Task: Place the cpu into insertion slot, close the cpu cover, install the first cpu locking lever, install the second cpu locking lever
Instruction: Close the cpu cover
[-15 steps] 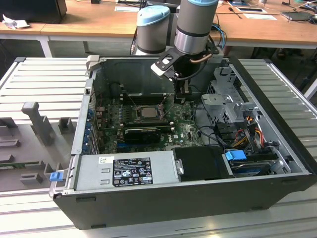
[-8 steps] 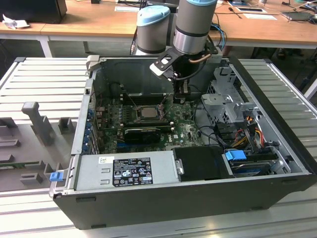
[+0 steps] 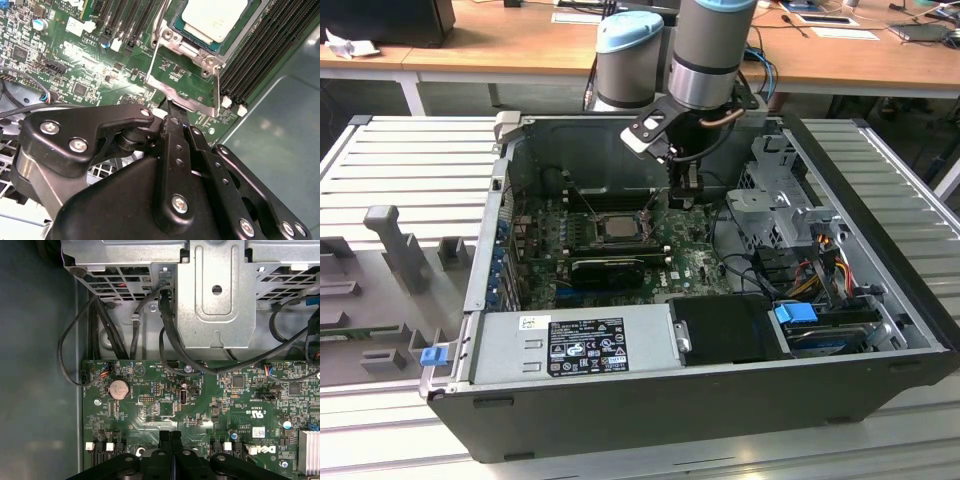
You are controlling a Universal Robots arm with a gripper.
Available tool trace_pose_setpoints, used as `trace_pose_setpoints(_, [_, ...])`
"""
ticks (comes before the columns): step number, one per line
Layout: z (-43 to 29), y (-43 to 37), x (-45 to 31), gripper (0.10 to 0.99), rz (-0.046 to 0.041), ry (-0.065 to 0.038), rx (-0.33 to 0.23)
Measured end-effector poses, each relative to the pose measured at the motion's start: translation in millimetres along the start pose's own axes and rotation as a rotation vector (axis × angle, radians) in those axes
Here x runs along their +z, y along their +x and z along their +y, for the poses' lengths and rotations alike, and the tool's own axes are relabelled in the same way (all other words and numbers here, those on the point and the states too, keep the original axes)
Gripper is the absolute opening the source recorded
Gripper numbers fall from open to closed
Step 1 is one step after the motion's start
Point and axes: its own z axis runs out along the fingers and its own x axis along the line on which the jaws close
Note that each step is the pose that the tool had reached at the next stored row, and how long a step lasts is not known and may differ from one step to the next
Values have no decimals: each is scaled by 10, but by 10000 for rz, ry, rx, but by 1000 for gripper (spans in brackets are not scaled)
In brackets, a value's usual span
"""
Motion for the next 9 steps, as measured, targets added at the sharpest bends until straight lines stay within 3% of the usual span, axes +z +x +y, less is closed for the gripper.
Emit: trace_pose_setpoints(9, [-19,0,0,106,0,0,0])
